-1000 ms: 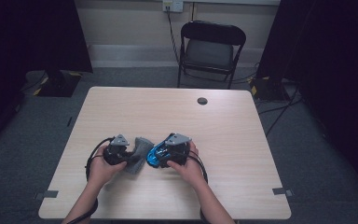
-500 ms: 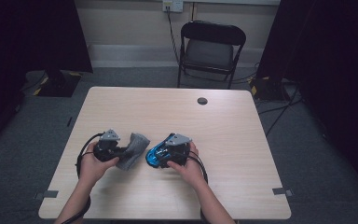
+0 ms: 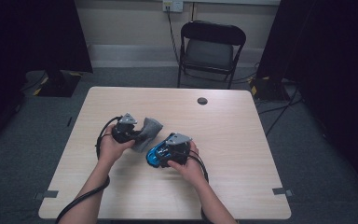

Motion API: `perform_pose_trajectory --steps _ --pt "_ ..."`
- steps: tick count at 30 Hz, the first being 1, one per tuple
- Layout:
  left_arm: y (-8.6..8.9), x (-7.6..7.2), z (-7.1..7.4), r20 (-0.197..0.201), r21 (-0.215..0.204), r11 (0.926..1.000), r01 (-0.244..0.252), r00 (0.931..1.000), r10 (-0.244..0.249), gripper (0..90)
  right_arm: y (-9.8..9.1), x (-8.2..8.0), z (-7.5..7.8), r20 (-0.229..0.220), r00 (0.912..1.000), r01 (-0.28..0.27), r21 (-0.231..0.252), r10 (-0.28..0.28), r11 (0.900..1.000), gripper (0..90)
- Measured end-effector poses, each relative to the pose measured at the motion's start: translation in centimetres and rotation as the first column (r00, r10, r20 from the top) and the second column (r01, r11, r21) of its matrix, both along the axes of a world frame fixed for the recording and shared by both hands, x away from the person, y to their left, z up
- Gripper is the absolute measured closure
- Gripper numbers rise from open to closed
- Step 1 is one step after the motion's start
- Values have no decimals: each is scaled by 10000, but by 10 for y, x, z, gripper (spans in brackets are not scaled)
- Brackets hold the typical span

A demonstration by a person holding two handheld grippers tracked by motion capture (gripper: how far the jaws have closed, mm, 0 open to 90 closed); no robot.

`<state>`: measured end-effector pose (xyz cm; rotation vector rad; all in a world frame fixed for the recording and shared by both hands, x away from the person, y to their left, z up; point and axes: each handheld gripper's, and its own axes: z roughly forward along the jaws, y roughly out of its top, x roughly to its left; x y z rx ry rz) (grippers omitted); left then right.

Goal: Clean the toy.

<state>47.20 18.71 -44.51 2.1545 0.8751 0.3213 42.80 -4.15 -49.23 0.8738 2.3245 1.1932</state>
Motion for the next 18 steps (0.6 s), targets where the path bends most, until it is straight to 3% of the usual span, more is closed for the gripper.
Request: perform_pose_trajectory --steps 5,6,12,15,18 --pt "-19 16 -9 -168 -186 9996 -189 9997 186 736 -1 1 0 -12 10000 16 -32 -16 10000 63" --pt "-23 20 -11 -127 92 9999 -115 9999 116 736 -1 1 0 -15 10000 14 -35 -14 10000 63" --pt "-46 29 -20 -318 446 9988 184 9994 -170 731 -1 1 0 -22 10000 23 -35 -23 10000 63" --pt "-60 30 -24 -3 1010 9938 461 9989 -464 699 -1 1 0 -19 10000 30 -34 -30 10000 63" --pt "-65 31 -27 -34 1171 9927 288 9996 -286 695 -1 1 0 -3 10000 47 -22 -47 10000 63"
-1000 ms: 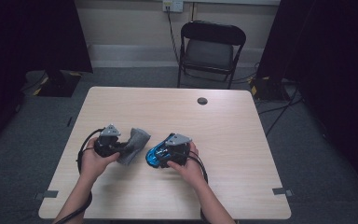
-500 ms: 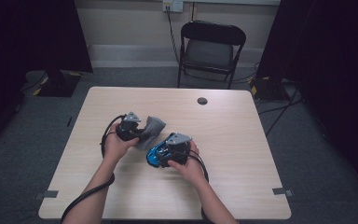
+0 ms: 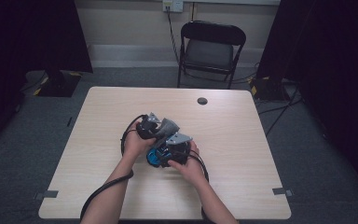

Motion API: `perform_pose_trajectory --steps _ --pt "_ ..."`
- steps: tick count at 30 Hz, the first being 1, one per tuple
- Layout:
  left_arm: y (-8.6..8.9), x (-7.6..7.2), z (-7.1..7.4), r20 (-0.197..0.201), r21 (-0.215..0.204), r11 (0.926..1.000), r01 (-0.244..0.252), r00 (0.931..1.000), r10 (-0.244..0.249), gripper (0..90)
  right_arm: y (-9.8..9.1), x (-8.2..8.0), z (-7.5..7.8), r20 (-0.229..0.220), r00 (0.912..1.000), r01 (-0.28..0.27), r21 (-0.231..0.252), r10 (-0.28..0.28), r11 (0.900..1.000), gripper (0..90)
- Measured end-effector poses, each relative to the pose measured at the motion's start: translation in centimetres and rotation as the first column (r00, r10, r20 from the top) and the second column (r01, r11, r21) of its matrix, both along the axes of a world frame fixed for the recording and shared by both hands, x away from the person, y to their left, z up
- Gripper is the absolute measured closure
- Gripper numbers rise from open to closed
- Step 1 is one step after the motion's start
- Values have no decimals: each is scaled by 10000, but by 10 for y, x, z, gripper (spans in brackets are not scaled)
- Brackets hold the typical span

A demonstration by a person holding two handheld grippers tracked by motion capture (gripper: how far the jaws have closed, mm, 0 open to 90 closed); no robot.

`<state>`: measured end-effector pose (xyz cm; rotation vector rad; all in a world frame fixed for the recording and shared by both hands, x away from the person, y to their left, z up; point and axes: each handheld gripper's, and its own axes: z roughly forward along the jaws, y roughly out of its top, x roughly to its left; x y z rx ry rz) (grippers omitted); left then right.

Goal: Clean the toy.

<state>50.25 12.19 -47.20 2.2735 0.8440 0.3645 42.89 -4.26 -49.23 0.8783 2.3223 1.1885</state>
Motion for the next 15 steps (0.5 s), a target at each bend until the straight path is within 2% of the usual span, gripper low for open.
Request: perform_pose_trajectory --steps 3,5,7,8,10,12,15 --pt "0 0 -2 -175 -158 9993 -330 9993 327 682 0 0 0 6 10000 21 16 -21 10000 62" --pt "1 -1 -3 -80 -171 9992 -357 9993 356 681 0 0 0 1 10000 48 9 -48 10000 62" --pt "2 -3 -7 2 -469 9978 -477 9989 478 689 0 0 0 10 10000 63 20 -63 10000 62" --pt "3 -3 -7 58 -460 9978 -486 9988 489 691 0 0 0 11 10000 65 22 -65 10000 62" --pt "5 -4 -7 -94 -523 9980 -349 9994 344 702 1 0 0 0 10000 60 14 -60 10000 62" --pt "5 -5 -8 -4 -544 9980 -317 9995 317 710 1 0 0 -5 10000 45 14 -45 10000 63" --pt "6 -6 -6 -80 -422 9988 -240 9997 237 718 1 0 0 -5 10000 31 23 -31 10000 62"
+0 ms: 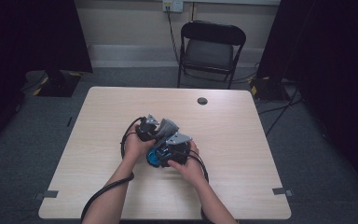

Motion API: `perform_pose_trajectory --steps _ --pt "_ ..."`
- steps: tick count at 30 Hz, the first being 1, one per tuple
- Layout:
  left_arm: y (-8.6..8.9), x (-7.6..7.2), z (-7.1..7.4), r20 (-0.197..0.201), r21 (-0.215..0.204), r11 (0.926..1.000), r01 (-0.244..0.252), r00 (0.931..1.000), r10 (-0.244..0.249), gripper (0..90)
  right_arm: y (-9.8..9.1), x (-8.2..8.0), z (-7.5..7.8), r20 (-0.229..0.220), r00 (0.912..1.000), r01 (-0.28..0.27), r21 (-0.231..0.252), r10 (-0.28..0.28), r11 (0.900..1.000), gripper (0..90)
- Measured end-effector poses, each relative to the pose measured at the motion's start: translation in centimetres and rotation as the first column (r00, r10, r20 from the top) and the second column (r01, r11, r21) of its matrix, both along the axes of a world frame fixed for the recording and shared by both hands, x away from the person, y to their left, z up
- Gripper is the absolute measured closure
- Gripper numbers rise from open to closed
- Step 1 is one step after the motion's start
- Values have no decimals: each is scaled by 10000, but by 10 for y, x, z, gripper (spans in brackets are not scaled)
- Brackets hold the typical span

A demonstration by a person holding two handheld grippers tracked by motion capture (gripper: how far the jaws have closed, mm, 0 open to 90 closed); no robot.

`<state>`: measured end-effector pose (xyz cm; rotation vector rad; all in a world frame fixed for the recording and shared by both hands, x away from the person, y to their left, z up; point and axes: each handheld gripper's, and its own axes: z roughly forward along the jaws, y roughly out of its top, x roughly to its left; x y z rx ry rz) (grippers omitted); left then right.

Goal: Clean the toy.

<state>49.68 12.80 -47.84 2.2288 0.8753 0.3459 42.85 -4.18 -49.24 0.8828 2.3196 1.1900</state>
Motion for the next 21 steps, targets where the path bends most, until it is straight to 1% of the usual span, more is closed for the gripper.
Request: perform_pose_trajectory --steps 1,2,3,4,5,7,10,11,12,14,15,16,17,18,19,20,21 --pt "1 0 1 48 92 10000 10 10000 -11 719 0 0 0 2 10000 -5 4 5 10000 62" --pt "1 -1 0 9 3 10000 -6 10000 6 719 0 0 0 7 10000 -6 1 6 10000 62" --pt "2 -1 1 -27 5 10000 59 10000 -59 720 0 0 0 15 10000 -10 12 10 10000 62" --pt "3 -1 1 -9 72 9999 133 9999 -133 720 0 0 0 14 10000 -10 11 10 10000 62" --pt "4 -1 2 -93 141 9997 179 9998 -178 720 0 0 0 10 10000 -17 1 17 10000 63" --pt "5 -2 1 -90 19 9998 172 9998 -172 722 1 -1 0 -14 10000 -9 -14 9 10000 62" --pt "7 -3 2 -146 44 9997 233 9996 -233 723 2 -1 0 -4 10000 -39 -18 39 10000 62" --pt "7 -4 1 -7 77 9999 140 9999 -140 723 2 -1 0 -5 10000 -37 -12 37 10000 63" --pt "7 -4 1 -62 45 9998 168 9998 -168 724 2 -1 0 -4 10000 -40 -17 40 10000 62" --pt "8 -4 2 -11 76 9998 181 9998 -181 724 2 -1 0 -9 10000 -40 -29 40 10000 62" --pt "8 -5 2 -54 142 9997 211 9998 -210 725 2 -1 0 -18 10000 -41 -35 41 10000 62" --pt "8 -5 2 -116 84 9997 231 9997 -230 726 2 -1 0 -14 10000 -43 -32 42 10000 62" --pt "9 -5 3 -164 152 9996 235 9996 -232 727 2 -1 0 -4 10000 -42 -26 42 10000 63" --pt "10 -6 4 -348 132 9996 247 9991 -242 728 2 -1 0 -2 10000 -41 -15 41 10000 62" --pt "11 -6 4 -340 125 9997 217 9992 -213 729 1 -1 0 4 10000 -40 -6 40 10000 63" --pt "11 -7 3 -239 94 9998 170 9996 -168 729 1 -1 0 6 10000 -50 2 50 10000 62" --pt "12 -7 3 -256 68 9998 166 9995 -164 729 1 -1 0 9 10000 -53 10 53 10000 62"
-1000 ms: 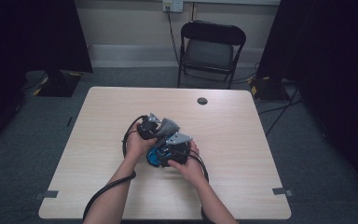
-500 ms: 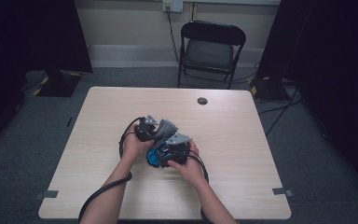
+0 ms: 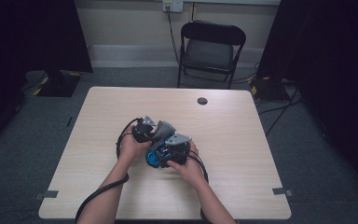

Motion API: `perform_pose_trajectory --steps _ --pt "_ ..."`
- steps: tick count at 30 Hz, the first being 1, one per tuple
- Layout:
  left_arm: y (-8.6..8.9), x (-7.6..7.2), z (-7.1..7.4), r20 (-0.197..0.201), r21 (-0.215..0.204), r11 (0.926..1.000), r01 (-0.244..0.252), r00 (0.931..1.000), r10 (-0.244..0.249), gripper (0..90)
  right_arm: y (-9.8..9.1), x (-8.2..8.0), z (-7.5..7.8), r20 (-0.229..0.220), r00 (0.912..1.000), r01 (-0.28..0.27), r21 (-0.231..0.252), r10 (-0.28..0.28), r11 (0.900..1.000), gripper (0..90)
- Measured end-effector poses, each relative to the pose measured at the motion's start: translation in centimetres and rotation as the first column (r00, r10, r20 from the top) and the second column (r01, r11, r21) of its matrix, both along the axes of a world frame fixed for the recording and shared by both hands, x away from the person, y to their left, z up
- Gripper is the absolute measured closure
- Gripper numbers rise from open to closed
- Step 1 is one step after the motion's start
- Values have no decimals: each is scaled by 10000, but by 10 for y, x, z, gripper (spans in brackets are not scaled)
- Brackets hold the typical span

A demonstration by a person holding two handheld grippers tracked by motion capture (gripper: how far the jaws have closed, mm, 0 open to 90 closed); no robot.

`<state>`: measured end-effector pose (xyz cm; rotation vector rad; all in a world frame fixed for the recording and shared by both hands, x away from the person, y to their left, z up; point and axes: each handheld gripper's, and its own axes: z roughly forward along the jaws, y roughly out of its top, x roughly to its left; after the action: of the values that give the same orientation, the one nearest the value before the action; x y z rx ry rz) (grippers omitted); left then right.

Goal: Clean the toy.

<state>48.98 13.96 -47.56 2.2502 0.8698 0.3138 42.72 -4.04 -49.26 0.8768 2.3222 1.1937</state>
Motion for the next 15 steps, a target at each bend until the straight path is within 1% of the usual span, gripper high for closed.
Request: perform_pose_trajectory --steps 1,2,4,5,6,7,8,11,12,13,14,15 --pt "0 -1 0 17 -29 10000 -47 10000 47 729 0 0 0 5 10000 -3 2 3 10000 62" --pt "1 -1 0 11 35 10000 8 10000 -8 730 0 0 0 6 10000 -2 1 2 10000 63" --pt "2 -1 1 -27 34 10000 14 10000 -13 729 0 0 0 5 10000 4 -4 -4 10000 62" --pt "3 -2 1 -153 47 10000 48 9999 -47 730 0 0 0 5 10000 4 -4 -4 10000 62" --pt "4 -2 1 -85 24 10000 -1 10000 1 730 0 0 0 4 10000 7 -5 -7 10000 62" --pt "6 -2 2 -152 92 9999 101 9998 -100 730 0 0 0 4 10000 11 -9 -11 10000 62" --pt "6 -3 1 -79 85 10000 -7 10000 8 729 0 0 0 5 10000 17 -10 -17 10000 62" --pt "8 -5 2 -34 121 9999 11 10000 -10 730 0 0 0 21 10000 23 -7 -23 10000 62" --pt "10 -6 2 -106 215 9997 106 9999 -104 730 0 0 0 17 10000 23 -9 -23 10000 62" --pt "10 -7 2 -167 150 9998 96 9998 -93 730 0 0 0 12 10000 11 6 -11 10000 62" --pt "12 -8 3 -177 180 9998 106 9998 -103 730 0 0 0 13 10000 13 5 -13 10000 62" --pt "14 -9 3 -270 181 9997 175 9995 -170 730 0 0 0 10 10000 12 4 -12 10000 63"
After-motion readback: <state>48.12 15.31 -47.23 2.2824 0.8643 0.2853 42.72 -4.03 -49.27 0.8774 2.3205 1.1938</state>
